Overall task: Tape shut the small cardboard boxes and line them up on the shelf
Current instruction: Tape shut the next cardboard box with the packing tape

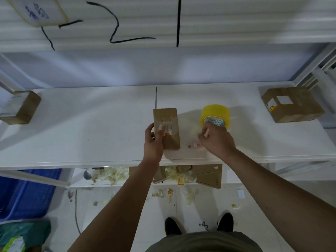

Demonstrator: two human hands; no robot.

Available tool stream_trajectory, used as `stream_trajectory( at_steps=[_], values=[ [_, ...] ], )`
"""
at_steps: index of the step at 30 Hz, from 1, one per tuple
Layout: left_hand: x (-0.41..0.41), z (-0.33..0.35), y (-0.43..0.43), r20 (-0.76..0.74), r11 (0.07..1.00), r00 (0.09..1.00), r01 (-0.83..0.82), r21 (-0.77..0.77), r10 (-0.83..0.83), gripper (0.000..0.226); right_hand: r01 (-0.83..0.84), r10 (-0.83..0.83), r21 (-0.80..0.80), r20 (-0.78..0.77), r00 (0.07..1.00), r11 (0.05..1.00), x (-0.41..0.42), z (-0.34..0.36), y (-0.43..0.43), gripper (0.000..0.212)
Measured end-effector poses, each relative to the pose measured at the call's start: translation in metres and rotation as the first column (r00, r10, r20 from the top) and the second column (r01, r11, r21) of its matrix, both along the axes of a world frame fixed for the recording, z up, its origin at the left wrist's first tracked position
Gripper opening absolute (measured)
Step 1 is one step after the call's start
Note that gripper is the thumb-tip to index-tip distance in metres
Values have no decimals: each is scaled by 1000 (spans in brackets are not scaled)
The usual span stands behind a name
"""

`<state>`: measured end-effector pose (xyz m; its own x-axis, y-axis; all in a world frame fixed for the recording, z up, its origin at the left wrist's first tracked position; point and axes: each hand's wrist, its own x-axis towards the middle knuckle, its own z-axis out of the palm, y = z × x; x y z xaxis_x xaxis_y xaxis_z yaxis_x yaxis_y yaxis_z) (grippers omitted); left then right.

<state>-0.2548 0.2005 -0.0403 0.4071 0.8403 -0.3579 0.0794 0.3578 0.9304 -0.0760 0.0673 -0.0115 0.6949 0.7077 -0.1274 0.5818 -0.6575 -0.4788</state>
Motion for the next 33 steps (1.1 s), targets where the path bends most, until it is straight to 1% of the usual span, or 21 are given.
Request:
stream_trajectory(
  at_steps=[1,2,3,4,5,6,8,10,11,12,14,16,17,19,22,24,27,28,30,31,33],
  values=[
    [-2,4,-2,9,1000,1000,1,17,-1,52,8,-9,196,6,1000,981,-4,5,5,17],
    [-4,8,-4,18,999,1000,0,32,-1,51,-6,0,373,15,1000,928,-8,12,11,14],
    [-4,13,-6,30,999,1000,0,45,-2,50,-34,21,497,33,999,867,-14,20,16,13],
    [-5,16,-9,42,998,999,3,56,-5,49,-66,40,566,58,998,822,-19,27,20,17],
    [-4,19,-11,55,998,998,6,65,-9,49,-91,53,592,81,995,800,-23,31,25,22],
    [-4,23,-14,68,997,998,6,71,-11,48,-103,57,594,96,994,798,-27,34,29,25],
    [-3,28,-19,95,997,995,-1,72,-6,48,-88,50,585,81,996,806,-32,35,34,21],
    [-2,34,-22,115,998,993,-6,59,-1,46,-13,33,591,-22,999,807,-34,31,35,13],
    [-2,36,-23,127,999,992,-6,49,0,46,65,14,591,-128,992,804,-35,29,35,12],
    [-2,38,-24,137,999,991,-1,40,-4,45,167,-9,580,-266,964,798,-35,27,35,11],
    [-1,42,-27,147,999,989,16,31,-21,43,367,-27,533,-541,841,763,-37,25,33,11],
    [0,44,-28,147,999,989,30,37,-35,44,488,25,516,-704,709,704,-40,26,31,14],
    [1,45,-29,148,998,988,35,43,-41,44,513,51,519,-736,675,684,-42,27,30,15],
    [2,47,-32,145,997,988,45,57,-53,45,514,58,512,-745,664,688,-46,31,28,22],
    [4,45,-37,124,987,984,112,116,-126,44,452,-16,449,-696,718,771,-52,30,27,36],
    [6,43,-38,100,974,976,181,138,-196,41,411,-45,394,-675,737,822,-54,26,26,41],
    [12,46,-36,68,976,975,210,61,-214,31,362,-44,337,-676,736,869,-55,23,22,44],
    [14,46,-34,38,979,979,197,51,-199,33,368,-25,337,-707,707,866,-55,22,20,42],
    [19,48,-33,-70,983,983,174,61,-169,50,375,28,368,-744,667,851,-57,22,16,38],
    [21,48,-32,-133,985,980,157,74,-146,55,359,46,392,-727,686,847,-58,23,14,38],
    [24,46,-31,-214,985,974,109,133,-79,50,327,73,425,-695,715,844,-59,24,10,39]
  ],
)
